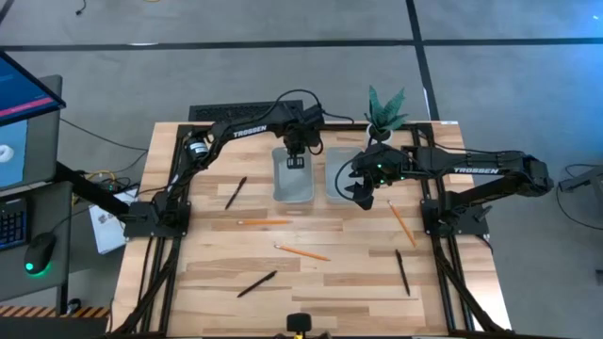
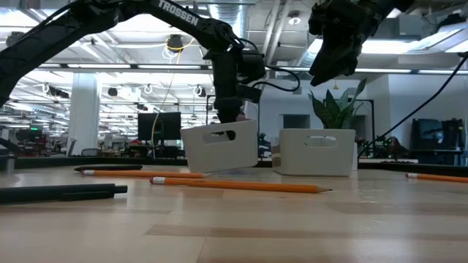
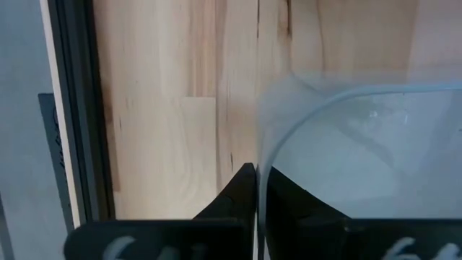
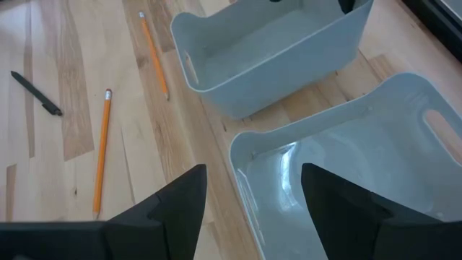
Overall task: Sort pens & pencils
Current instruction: Move the bottom gray bin to the top of the table
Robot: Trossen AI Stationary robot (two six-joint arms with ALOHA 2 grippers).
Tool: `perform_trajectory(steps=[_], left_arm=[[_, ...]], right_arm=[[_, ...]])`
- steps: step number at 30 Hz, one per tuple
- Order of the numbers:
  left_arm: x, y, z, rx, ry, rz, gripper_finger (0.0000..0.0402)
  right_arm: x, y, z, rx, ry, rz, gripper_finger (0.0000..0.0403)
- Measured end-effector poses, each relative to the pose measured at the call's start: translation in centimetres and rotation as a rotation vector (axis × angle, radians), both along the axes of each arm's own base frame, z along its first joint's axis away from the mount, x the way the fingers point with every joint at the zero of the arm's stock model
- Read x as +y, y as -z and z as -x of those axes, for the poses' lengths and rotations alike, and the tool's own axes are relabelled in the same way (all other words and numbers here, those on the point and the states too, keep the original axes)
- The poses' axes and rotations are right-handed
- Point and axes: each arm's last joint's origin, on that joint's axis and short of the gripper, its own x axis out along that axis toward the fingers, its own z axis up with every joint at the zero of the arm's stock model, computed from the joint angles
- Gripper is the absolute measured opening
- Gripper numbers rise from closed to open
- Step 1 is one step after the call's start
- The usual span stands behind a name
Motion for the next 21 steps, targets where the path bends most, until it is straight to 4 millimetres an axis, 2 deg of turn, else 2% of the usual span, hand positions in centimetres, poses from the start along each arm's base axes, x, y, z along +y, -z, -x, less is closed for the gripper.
perform_trajectory(steps=[21], left_arm=[[-0.09, 0.03, 0.02, -0.007, -0.006, 0.027, 0.0005]], right_arm=[[0.0, 0.0, 0.0, 0.0, 0.0, 0.0, 0.0249]])
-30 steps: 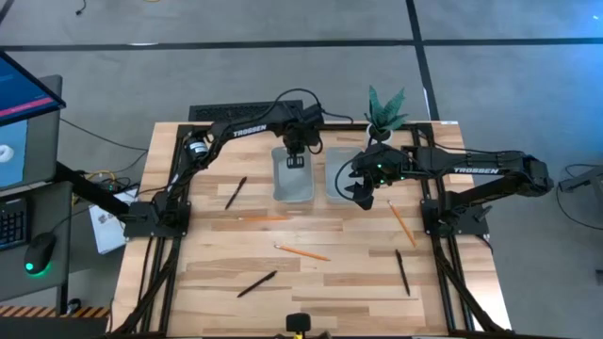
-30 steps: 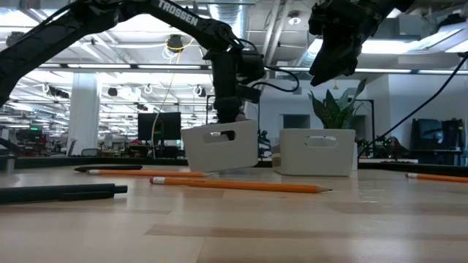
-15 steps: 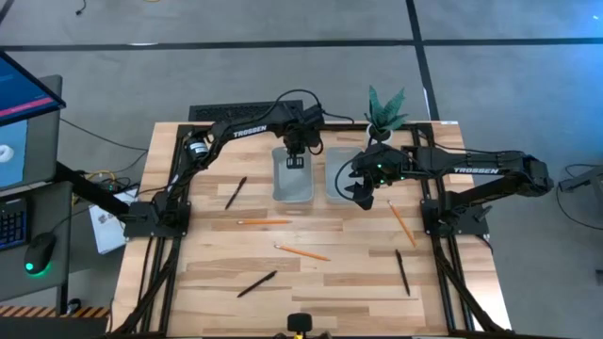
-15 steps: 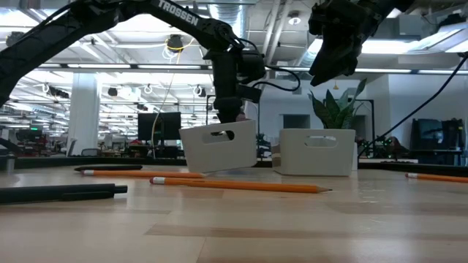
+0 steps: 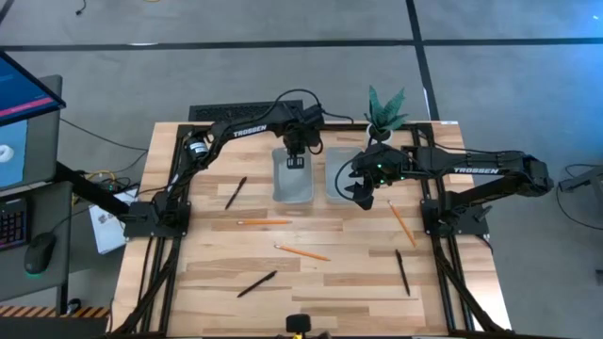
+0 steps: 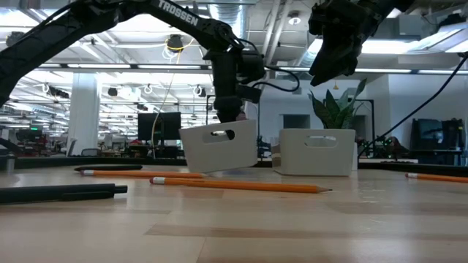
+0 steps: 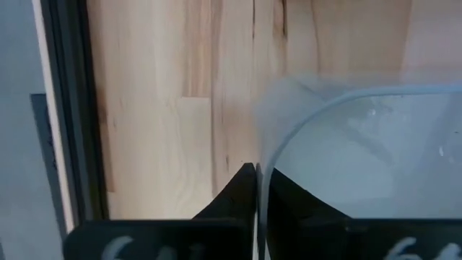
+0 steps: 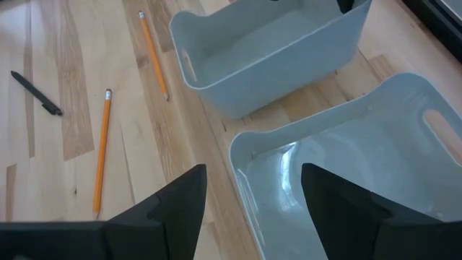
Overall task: Sort pens & pencils
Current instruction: Move the bottom gray bin to the top of the table
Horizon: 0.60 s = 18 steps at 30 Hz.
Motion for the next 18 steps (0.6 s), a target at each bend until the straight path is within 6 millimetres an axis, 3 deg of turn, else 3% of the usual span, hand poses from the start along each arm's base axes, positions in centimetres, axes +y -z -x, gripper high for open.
perform_trajectory(steps=[9, 18], left_arm=[[0.04, 0.0, -0.02, 0.002, -0.012, -0.012, 0.0057], [0.03, -0.21, 0.2, 0.036, 0.001, -0.035, 0.0062]], right_arm=[[0.01, 0.0, 0.0, 0.0, 0.0, 0.0, 0.0249], [0.0, 0.0, 0.0, 0.0, 0.0, 0.0, 0.0249]])
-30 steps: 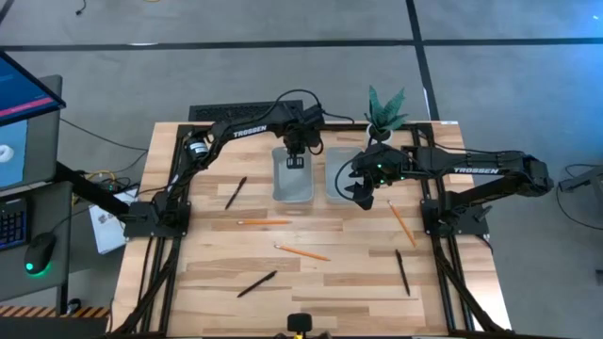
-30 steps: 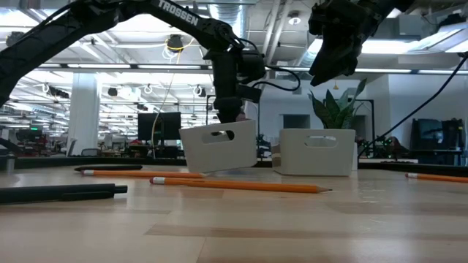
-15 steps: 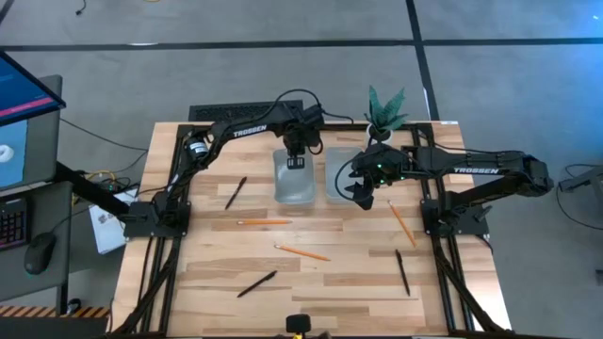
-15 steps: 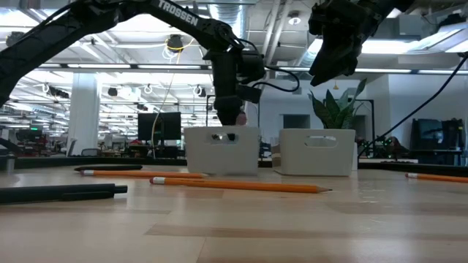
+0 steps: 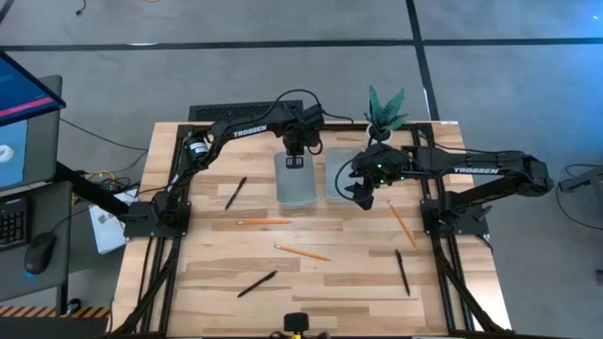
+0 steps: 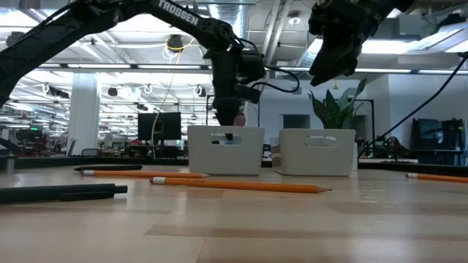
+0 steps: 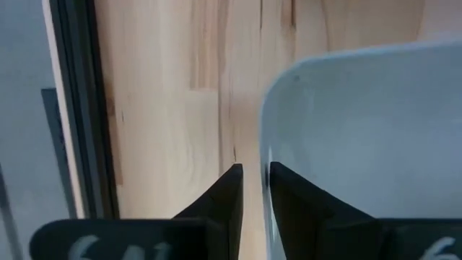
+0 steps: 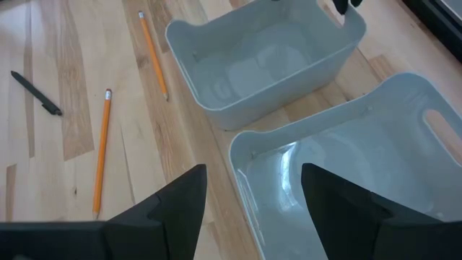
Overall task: Sort pens & pencils
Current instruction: Move the bottom gray bin to the top of the table, then put the right yellow pencil into the right gray bin
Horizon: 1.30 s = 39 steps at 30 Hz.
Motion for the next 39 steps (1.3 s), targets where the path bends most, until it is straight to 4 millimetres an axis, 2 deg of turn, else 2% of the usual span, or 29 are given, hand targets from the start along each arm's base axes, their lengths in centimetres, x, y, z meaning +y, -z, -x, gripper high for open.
perform_trajectory(steps=[5, 9, 12, 15, 25, 33, 39], left_arm=[[0.0, -2.5, 0.3, -0.02, -0.021, 0.049, 0.0062], [0.4, -6.3, 0.3, -0.162, -0.049, 0.114, 0.0061], [0.3, -9.1, 0.9, -0.235, -0.055, 0.084, 0.0061], [-0.5, -11.6, 2.5, -0.284, -0.055, 0.065, 0.0061], [-5.0, -20.3, 7.0, -0.604, 0.001, 0.263, 0.0061], [-8.8, -24.3, 8.5, -0.757, 0.037, 0.259, 0.0061], [-11.1, -25.2, 7.4, -0.839, 0.079, 0.217, 0.0061]], right_arm=[[0.0, 0.0, 0.0, 0.0, 0.0, 0.0, 0.0249], [0.0, 0.0, 0.0, 0.0, 0.0, 0.0, 0.0249], [0.0, 0.0, 0.0, 0.001, 0.0, 0.0, 0.0249], [0.0, 0.0, 0.0, 0.003, -0.001, -0.001, 0.0249], [0.1, 0.2, 0.3, 0.034, 0.015, -0.025, 0.0249], [0.4, 1.1, 1.5, 0.179, 0.123, -0.129, 0.0249], [0.8, 1.1, 1.4, 0.178, 0.106, -0.128, 0.0249]])
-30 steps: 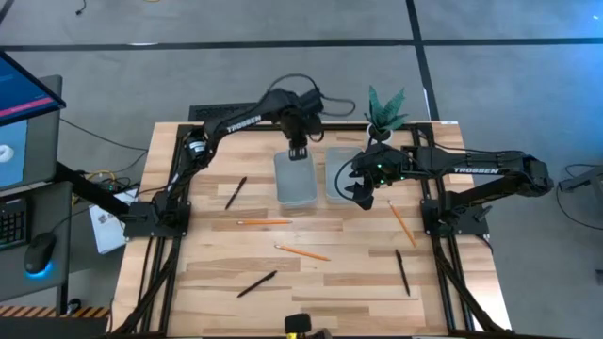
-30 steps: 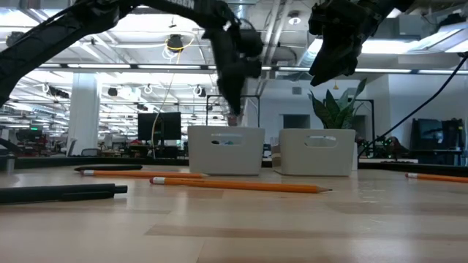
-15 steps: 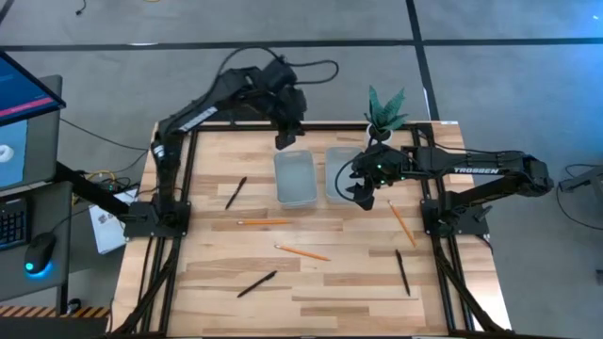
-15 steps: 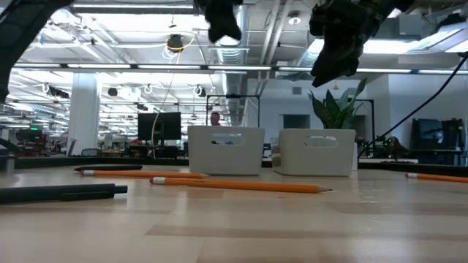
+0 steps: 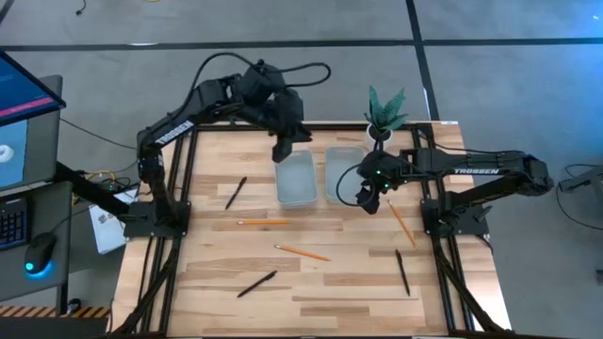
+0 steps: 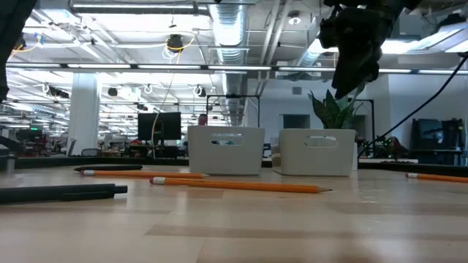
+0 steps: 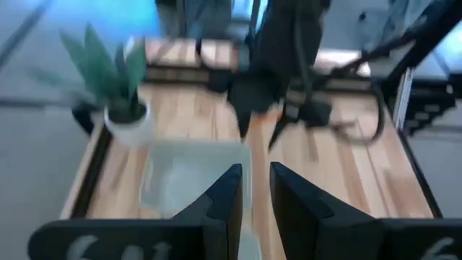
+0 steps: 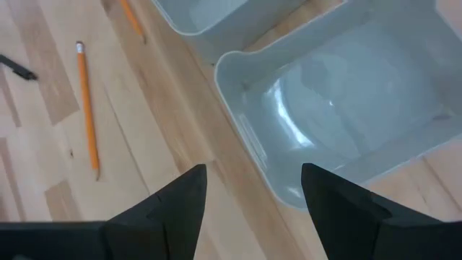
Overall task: Sort pens & pencils
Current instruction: Put the right yellow pencil into the right gray bin
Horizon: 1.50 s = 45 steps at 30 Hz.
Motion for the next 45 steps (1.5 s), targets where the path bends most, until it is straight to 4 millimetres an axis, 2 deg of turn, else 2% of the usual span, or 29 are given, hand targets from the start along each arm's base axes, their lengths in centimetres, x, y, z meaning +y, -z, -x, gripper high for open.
perform_trajectory(steps=[3, 5, 7, 10, 16, 21, 26, 30, 34, 41, 45], left_arm=[[-0.9, 0.7, -1.7, -0.084, 0.007, -0.023, 0.0061], [-1.1, 2.4, -2.2, -0.055, -0.004, -0.005, 0.0061], [-1.1, 4.0, -1.8, -0.021, -0.04, 0.022, 0.0061], [-1.1, 5.8, 0.1, -0.026, -0.09, 0.047, 0.0061], [-2.4, 8.8, 5.2, -0.237, -0.151, 0.05, 0.0061], [-3.5, 12.4, 9.9, -0.324, -0.257, 0.062, 0.0061], [-4.5, 15.6, 13.5, -0.333, -0.303, 0.108, 0.0061], [-5.1, 17.5, 15.3, -0.35, -0.308, 0.125, 0.0061], [-5.3, 18.3, 16.3, -0.391, -0.317, 0.147, 0.0061], [-5.7, 19.7, 17.4, -0.384, -0.298, 0.149, 0.0061], [-5.8, 21.2, 17.8, -0.373, -0.298, 0.146, 0.0061]], right_arm=[[0.1, 0.0, 0.0, -0.003, -0.004, 0.003, 0.0249], [0.1, 0.0, 0.0, -0.003, -0.005, 0.003, 0.0249], [0.2, 0.0, 0.0, 0.002, -0.009, 0.003, 0.0249], [0.2, 0.0, 0.0, 0.006, -0.009, 0.002, 0.0249], [0.2, 0.3, 0.5, 0.055, 0.066, -0.045, 0.0249], [0.4, 0.6, 2.1, 0.195, 0.22, -0.129, 0.0249], [0.7, 0.5, 3.8, 0.299, 0.37, -0.17, 0.0249], [1.1, 0.4, 4.5, 0.33, 0.482, -0.209, 0.0249], [1.6, 0.5, 4.6, 0.346, 0.551, -0.198, 0.0249], [3.1, 1.7, 5.0, 0.369, 0.561, -0.099, 0.0249], [3.9, 2.5, 5.4, 0.407, 0.557, -0.088, 0.0249]])
